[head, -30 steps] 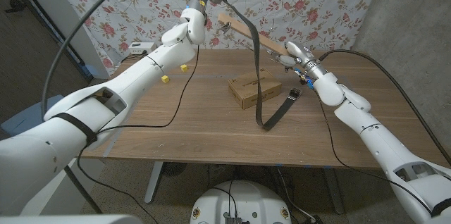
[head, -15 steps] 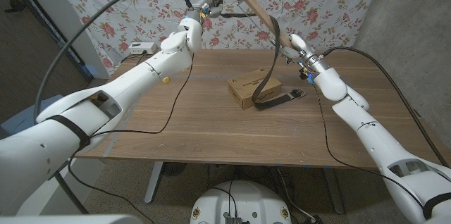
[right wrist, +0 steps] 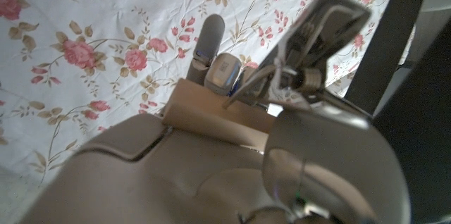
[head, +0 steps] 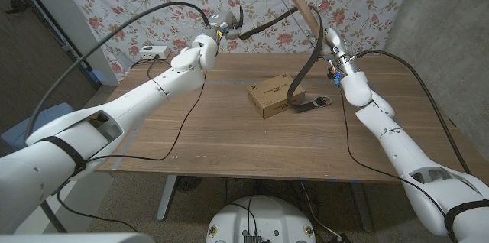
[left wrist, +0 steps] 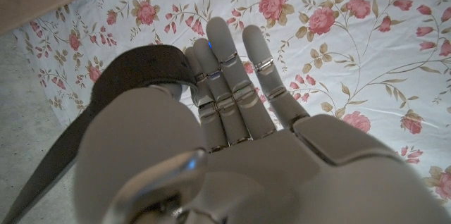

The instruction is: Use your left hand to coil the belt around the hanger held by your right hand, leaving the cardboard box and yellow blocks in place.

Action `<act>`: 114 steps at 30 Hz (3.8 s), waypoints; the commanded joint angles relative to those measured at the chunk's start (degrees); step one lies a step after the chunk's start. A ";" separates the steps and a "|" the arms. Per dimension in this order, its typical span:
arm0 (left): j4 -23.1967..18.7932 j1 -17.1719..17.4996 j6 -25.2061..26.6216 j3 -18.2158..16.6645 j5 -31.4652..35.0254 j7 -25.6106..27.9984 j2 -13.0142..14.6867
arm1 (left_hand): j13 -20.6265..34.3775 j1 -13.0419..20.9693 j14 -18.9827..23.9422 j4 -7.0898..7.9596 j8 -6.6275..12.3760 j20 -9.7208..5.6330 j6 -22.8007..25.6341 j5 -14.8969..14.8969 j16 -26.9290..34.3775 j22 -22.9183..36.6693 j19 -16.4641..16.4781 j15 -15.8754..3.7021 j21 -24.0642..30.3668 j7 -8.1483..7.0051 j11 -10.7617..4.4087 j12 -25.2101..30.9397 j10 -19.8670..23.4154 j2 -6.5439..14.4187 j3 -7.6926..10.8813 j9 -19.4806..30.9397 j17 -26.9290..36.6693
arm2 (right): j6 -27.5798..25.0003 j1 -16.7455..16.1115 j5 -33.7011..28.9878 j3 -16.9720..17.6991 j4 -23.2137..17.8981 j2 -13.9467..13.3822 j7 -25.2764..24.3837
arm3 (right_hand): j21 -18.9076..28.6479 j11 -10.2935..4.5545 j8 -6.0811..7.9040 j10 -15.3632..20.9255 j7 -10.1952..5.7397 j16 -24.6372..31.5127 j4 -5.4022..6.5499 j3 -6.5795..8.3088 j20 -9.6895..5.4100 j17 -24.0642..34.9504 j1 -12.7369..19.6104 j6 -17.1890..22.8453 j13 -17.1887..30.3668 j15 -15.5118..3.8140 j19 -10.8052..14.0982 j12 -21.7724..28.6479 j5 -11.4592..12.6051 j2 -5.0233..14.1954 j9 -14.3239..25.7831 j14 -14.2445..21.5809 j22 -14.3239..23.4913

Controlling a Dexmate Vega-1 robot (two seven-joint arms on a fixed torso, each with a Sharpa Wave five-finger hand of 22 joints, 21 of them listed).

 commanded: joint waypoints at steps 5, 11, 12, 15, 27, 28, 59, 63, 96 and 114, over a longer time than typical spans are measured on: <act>-5.92 4.30 0.05 0.22 -2.08 -8.82 3.62 | 0.54 0.11 0.87 -1.46 -0.39 -2.78 3.12 0.29 -0.36 0.13 -0.05 -0.32 0.45 2.41 -1.92 -0.33 1.75 -0.60 2.20 0.36 0.54 | -7.60 3.77 -10.04 -1.01 4.93 2.68 -17.78 | 0.66 -0.25 0.81 0.13 -0.10 0.34 -0.12 0.80 -1.92 0.09 -3.64 0.28 0.20 -0.56 0.05 0.23 0.01 3.97 -0.01 0.76 0.07; -8.01 5.07 -2.09 0.28 -5.64 -14.31 4.33 | 0.75 0.18 0.85 -1.38 -0.54 -2.78 3.26 0.28 -0.46 0.15 -0.15 -0.42 0.55 2.40 -1.62 -0.58 1.77 -0.73 2.37 0.80 1.09 | -14.05 4.92 -14.57 -2.49 5.20 2.83 -20.75 | 0.74 -0.32 1.00 0.09 -0.23 0.31 -0.15 0.96 -2.06 0.09 -3.57 0.14 0.20 -0.56 -0.09 0.22 -0.07 3.93 -0.14 0.74 0.06; -8.01 5.09 -2.14 0.24 -5.66 -14.38 4.33 | 0.78 0.15 0.89 -1.33 -0.60 -2.77 3.23 0.27 -0.43 0.14 -0.17 -0.12 0.56 2.43 -1.61 -0.62 1.80 -0.77 2.37 0.83 1.21 | -14.21 4.92 -14.53 -2.58 5.15 2.79 -20.80 | 0.79 -0.31 0.97 0.11 -0.14 0.31 -0.15 0.98 -2.06 0.09 -3.56 0.30 0.20 -0.55 0.00 0.23 -0.09 3.92 -0.36 0.72 0.06; -8.78 5.80 -3.72 -0.39 -9.09 -17.00 4.41 | 0.79 0.17 0.81 -1.29 -0.67 -2.81 3.18 0.28 -0.54 0.15 -0.22 -0.20 0.58 2.46 -1.52 -0.67 1.98 -0.78 2.44 1.00 1.32 | -18.15 5.34 -17.01 -3.47 5.37 3.06 -22.29 | 0.88 -0.51 1.13 0.06 -0.31 0.29 -0.15 1.06 -2.07 0.09 -3.54 0.23 0.21 -0.56 0.07 0.23 -0.14 3.90 -0.37 0.69 0.05; -10.86 7.48 -9.35 -2.08 -20.46 -24.62 4.70 | 1.45 0.27 1.01 -1.07 -1.18 -2.70 3.53 0.38 -0.91 0.12 -0.15 -0.06 0.80 2.63 -1.34 -1.03 2.11 -1.12 2.81 1.50 1.93 | -30.58 5.68 -21.16 -5.22 3.42 4.81 -22.70 | 1.04 -1.22 1.57 -0.03 -0.81 0.29 -0.11 1.32 -2.22 0.08 -3.54 -0.30 0.21 -0.57 -0.03 0.22 -0.34 3.81 -0.50 0.75 0.01; -11.11 7.62 -9.75 -2.27 -21.34 -25.12 4.76 | 1.55 0.28 1.12 -1.06 -1.24 -2.68 3.53 0.40 -0.90 0.12 -0.14 -0.02 0.81 2.63 -1.25 -1.01 2.13 -1.15 2.84 1.51 1.97 | -30.98 5.77 -21.40 -5.39 3.52 4.77 -22.78 | 1.07 -1.15 1.60 0.06 -0.83 0.29 -0.11 1.33 -2.24 0.08 -3.55 -0.25 0.21 -0.57 0.03 0.25 -0.35 3.81 -0.55 0.75 0.01; -10.96 10.07 -19.60 -10.40 -42.05 -25.73 1.84 | 2.55 0.89 1.49 -0.58 -2.77 -2.72 3.97 0.77 -2.16 0.14 0.08 -0.26 1.45 3.00 -1.12 -2.04 2.53 -1.45 3.79 2.78 2.89 | -43.51 9.66 -33.21 -13.37 17.27 4.06 -33.86 | 0.82 -0.61 2.30 -2.74 -0.40 0.07 -0.41 1.80 -2.44 0.13 -3.36 -1.82 0.16 -0.47 -2.82 -0.10 -0.75 3.26 -2.24 -1.85 0.03; -11.31 9.71 -20.79 -11.19 -42.46 -24.67 1.77 | 2.79 0.92 1.69 -0.47 -3.01 -2.71 3.95 0.75 -2.31 0.14 0.01 -0.22 1.52 2.92 -1.30 -2.11 2.59 -1.45 3.87 2.97 2.96 | -45.18 9.08 -34.25 -14.33 16.31 3.40 -32.34 | 0.65 -0.48 2.13 -3.53 -0.18 -0.02 -0.61 1.76 -2.39 0.12 -3.12 -2.05 0.12 -0.45 -3.87 -0.16 -0.82 3.04 -3.08 -3.08 0.05; -9.81 1.91 -23.16 -12.92 -40.58 -15.63 -3.66 | 4.66 1.07 3.31 0.67 -4.63 -3.25 5.69 2.09 -2.77 0.04 1.06 -0.08 1.63 2.87 -0.93 -2.81 3.53 -2.94 5.10 4.25 4.71 | -32.35 5.75 -41.30 -19.47 13.00 -2.61 -33.70 | 0.29 -0.68 3.42 -5.58 -0.34 0.19 -0.54 0.86 -2.72 0.15 -2.93 -3.12 0.07 -0.52 -6.16 -0.14 -0.79 2.79 -4.25 -6.02 -0.02; -8.76 -3.94 -17.71 -13.80 -35.91 -8.74 -6.28 | 4.84 1.40 3.45 1.14 -5.58 -3.36 5.94 2.29 -3.56 0.10 0.95 -0.16 1.90 2.77 -1.03 -3.66 3.76 -3.08 5.38 4.65 4.89 | -26.26 3.22 -40.95 -18.11 10.78 -3.68 -41.84 | -0.13 -0.69 4.10 -6.35 -0.30 0.31 -0.46 0.30 -2.85 0.17 -2.83 -4.00 0.02 -0.52 -6.85 -0.23 -0.53 2.78 -4.65 -6.98 -0.07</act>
